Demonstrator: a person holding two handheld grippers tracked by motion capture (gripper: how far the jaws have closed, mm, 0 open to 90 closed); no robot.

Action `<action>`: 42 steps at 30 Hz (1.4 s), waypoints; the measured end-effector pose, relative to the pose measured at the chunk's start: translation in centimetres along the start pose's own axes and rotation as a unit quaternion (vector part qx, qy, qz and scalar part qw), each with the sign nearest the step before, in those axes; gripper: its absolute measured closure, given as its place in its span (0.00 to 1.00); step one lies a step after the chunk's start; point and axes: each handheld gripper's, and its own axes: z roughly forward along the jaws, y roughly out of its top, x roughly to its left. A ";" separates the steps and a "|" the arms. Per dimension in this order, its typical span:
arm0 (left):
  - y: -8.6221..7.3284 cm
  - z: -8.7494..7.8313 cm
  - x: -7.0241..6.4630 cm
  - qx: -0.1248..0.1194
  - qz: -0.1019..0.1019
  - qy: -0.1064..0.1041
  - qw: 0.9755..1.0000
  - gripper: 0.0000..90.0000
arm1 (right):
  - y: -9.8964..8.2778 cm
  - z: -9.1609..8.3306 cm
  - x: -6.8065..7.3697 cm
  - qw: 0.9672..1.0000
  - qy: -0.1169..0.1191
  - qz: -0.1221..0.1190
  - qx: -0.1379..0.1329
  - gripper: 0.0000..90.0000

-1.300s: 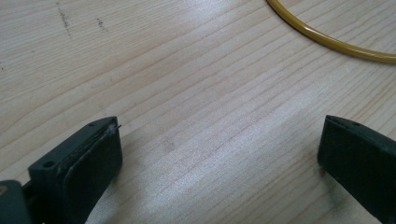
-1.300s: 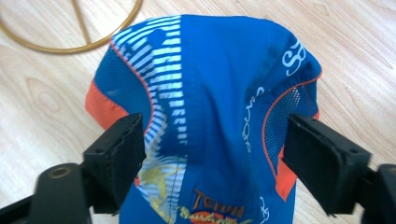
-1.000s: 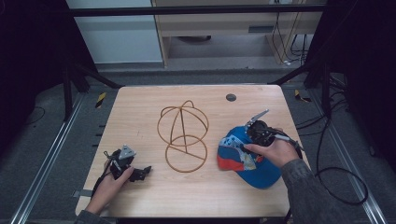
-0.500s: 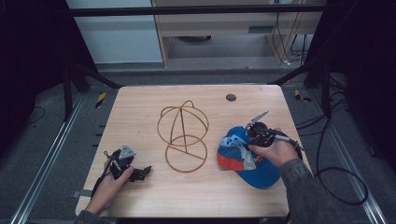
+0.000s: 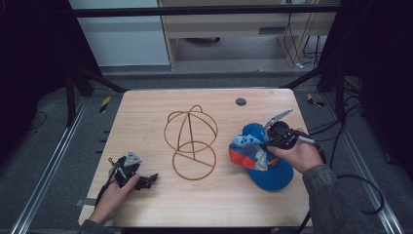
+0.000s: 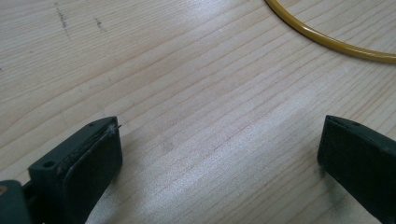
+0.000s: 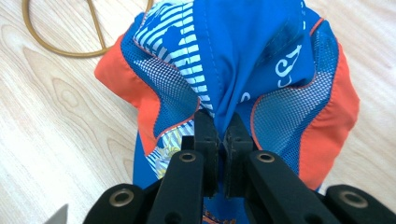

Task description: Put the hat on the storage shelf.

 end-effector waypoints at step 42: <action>0.0 0.0 0.0 -0.001 0.000 -0.001 1.000 0.00 | 6.6 -12.6 3.6 0.991 -0.027 -0.073 -0.111 0.97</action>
